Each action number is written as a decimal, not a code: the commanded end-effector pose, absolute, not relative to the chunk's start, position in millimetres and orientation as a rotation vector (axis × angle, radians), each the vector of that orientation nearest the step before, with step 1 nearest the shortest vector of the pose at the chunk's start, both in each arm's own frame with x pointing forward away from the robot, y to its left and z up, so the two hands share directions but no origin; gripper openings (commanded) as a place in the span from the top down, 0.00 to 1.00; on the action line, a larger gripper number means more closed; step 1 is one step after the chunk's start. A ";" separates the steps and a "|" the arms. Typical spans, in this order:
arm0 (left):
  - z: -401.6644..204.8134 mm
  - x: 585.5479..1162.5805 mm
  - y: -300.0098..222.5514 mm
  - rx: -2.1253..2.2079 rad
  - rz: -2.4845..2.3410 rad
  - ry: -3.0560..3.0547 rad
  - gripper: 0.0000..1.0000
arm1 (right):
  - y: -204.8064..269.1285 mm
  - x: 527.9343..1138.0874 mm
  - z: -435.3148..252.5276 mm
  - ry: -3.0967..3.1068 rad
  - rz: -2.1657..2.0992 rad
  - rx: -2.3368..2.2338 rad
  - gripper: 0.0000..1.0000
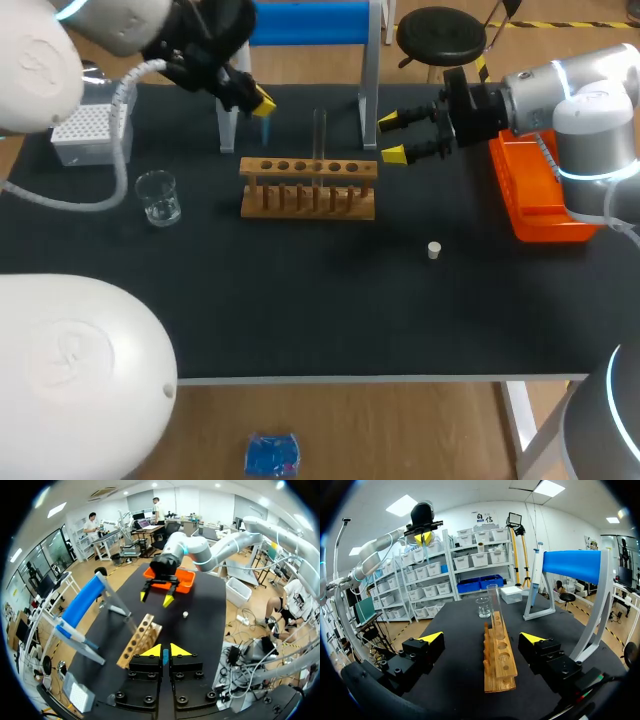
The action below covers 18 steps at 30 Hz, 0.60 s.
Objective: Invert the test tube, pick up the pipette, mount the tip to pipette, aspirate from beaker and dispense into the tube, eject the tip, return the pipette, and cap with the stopper.
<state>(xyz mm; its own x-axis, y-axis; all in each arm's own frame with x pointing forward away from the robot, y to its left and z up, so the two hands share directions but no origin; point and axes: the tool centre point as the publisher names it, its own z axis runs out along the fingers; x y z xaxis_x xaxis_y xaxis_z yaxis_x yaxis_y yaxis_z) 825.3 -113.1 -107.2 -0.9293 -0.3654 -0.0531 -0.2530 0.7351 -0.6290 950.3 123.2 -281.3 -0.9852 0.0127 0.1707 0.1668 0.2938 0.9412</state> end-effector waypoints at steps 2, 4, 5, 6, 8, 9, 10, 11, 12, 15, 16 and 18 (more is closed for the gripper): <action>-137.2 833.2 -132.8 -0.480 -1.009 2.748 1.00 | 123.2 949.8 -281.2 -2.421 -1.785 -0.169 0.00; -145.2 835.3 -136.5 -0.465 -1.005 2.756 1.00 | 123.2 949.8 -281.2 -2.421 -1.785 -0.169 0.00; -149.0 836.4 -138.4 -0.479 -1.070 2.755 1.00 | 123.2 949.8 -281.2 -2.421 -1.785 -0.169 0.00; -153.6 838.3 -140.1 -0.474 -1.066 2.775 1.00 | 123.2 949.8 -281.2 -2.421 -1.785 -0.169 0.00; -161.7 839.4 -146.4 -0.425 -1.066 2.807 1.00 | 123.2 949.8 -281.2 -2.421 -1.785 -0.169 0.00; -164.7 839.7 -148.6 -0.419 -1.069 2.817 1.00 | 123.2 949.8 -281.2 -2.421 -1.785 -0.169 0.00; -167.3 839.7 -150.4 -0.410 -1.049 2.836 1.00 | 123.2 949.8 -281.2 -2.421 -1.785 -0.169 0.00; -168.4 839.2 -151.8 -0.402 -1.054 2.847 1.00 | 123.2 949.8 -281.2 -2.421 -1.785 -0.169 0.00; -166.1 837.3 -152.1 -0.400 -1.063 2.844 1.00 | 123.2 949.8 -281.2 -2.421 -1.785 -0.169 0.00; -166.1 837.3 -152.1 -0.400 -1.063 2.844 1.00 | 123.2 949.8 -281.2 -2.421 -1.785 -0.169 0.00; -166.1 837.3 -152.1 -0.400 -1.063 2.844 1.00 | 123.2 949.8 -281.2 -2.421 -1.785 -0.169 0.00; -166.1 837.3 -152.1 -0.400 -1.063 2.844 1.00 | 123.2 949.8 -281.2 -2.421 -1.785 -0.169 0.00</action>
